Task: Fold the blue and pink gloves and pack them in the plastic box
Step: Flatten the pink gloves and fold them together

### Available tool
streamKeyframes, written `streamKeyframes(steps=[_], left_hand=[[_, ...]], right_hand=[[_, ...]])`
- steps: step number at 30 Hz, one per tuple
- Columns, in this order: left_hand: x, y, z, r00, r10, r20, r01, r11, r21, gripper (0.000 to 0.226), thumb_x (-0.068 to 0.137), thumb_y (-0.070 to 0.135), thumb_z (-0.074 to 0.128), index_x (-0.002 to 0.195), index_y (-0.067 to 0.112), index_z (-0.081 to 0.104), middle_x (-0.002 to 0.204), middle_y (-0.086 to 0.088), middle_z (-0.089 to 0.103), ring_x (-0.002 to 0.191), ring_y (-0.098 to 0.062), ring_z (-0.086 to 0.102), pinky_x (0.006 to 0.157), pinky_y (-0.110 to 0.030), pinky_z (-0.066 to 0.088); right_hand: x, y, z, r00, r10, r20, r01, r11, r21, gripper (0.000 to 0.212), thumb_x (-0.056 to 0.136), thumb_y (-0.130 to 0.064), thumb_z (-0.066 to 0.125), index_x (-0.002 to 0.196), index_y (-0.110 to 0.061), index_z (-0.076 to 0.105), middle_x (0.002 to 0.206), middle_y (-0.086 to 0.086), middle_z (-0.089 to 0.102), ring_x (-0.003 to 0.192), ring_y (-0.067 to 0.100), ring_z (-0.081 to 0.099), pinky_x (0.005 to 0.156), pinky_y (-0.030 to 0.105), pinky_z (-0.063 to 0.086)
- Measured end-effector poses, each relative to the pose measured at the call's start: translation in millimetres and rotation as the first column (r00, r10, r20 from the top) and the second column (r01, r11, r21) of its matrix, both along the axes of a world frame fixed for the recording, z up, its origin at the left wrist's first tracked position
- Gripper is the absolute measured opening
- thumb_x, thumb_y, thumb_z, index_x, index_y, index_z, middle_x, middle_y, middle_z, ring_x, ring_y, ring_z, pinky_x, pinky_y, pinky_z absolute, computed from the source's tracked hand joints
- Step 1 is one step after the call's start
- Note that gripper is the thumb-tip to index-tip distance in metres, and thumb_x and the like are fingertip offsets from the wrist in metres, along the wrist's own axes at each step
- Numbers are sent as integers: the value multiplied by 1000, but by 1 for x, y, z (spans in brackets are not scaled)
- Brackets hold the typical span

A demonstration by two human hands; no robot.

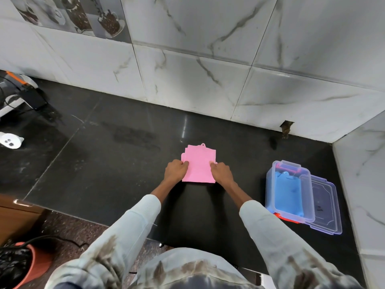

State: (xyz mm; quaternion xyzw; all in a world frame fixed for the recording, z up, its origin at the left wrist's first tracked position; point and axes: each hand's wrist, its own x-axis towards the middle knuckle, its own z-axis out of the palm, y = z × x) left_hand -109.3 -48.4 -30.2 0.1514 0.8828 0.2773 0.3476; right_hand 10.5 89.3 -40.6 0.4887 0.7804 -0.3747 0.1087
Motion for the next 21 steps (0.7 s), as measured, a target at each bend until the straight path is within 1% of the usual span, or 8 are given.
streamKeyframes(steps=[3,6,8,10,12,15,19,21], left_hand=[[-1,-1,-2,1000,3,-16,-3,1000,6,36,109,26,45,84,2,54,92,-14,60,85,-30,55,77,-33,41],[2,-3,-4,998,28,-51,-25,999,44,33,108,26,47,84,3,50,89,-14,58,83,-28,53,74,-35,40],[8,-7,-6,995,58,-75,-52,995,85,34,107,27,50,89,-1,55,91,-16,64,83,-28,58,75,-38,46],[13,-10,-8,989,61,-136,-47,994,102,30,106,30,55,105,1,63,105,-14,70,92,-28,68,85,-43,59],[16,-14,-8,975,85,-204,-59,990,128,27,102,31,64,117,8,61,123,-7,63,103,-26,70,96,-47,61],[12,-17,-7,974,119,-191,-93,986,141,50,99,35,70,141,11,54,142,-5,53,121,-25,67,105,-48,57],[7,-11,-6,980,-38,-197,64,990,126,42,106,33,59,143,13,62,140,-8,57,123,-27,67,109,-45,55],[6,-9,-6,978,-56,-203,86,986,142,41,110,29,55,147,13,61,139,-9,57,124,-27,66,112,-45,54]], right_hand=[[2,-2,-4,999,26,-19,-25,998,63,55,114,-43,30,105,-1,66,105,16,68,89,22,61,92,39,54],[3,-7,-4,999,40,-24,-37,994,106,61,114,-44,28,112,0,69,105,15,70,87,20,62,86,36,51],[4,-11,-3,997,67,-26,-63,989,136,58,114,-45,27,113,-4,68,108,13,71,90,20,67,85,34,53],[7,-14,-1,995,94,-35,-86,979,184,52,114,-46,27,116,-10,65,111,10,72,97,21,70,93,38,58],[10,-16,0,993,114,-43,-101,969,227,45,113,-46,29,120,-14,59,112,7,70,98,20,70,95,39,59],[13,-20,-1,994,75,-83,-53,970,239,39,112,-46,38,131,-15,52,117,3,67,102,17,70,93,36,59],[13,-25,-4,982,-77,-175,109,977,182,31,109,-41,48,125,-14,52,119,4,66,104,17,68,92,36,59],[13,-26,-5,972,-96,-213,134,976,173,27,109,-38,49,122,-14,53,119,5,65,104,18,66,95,37,59]])
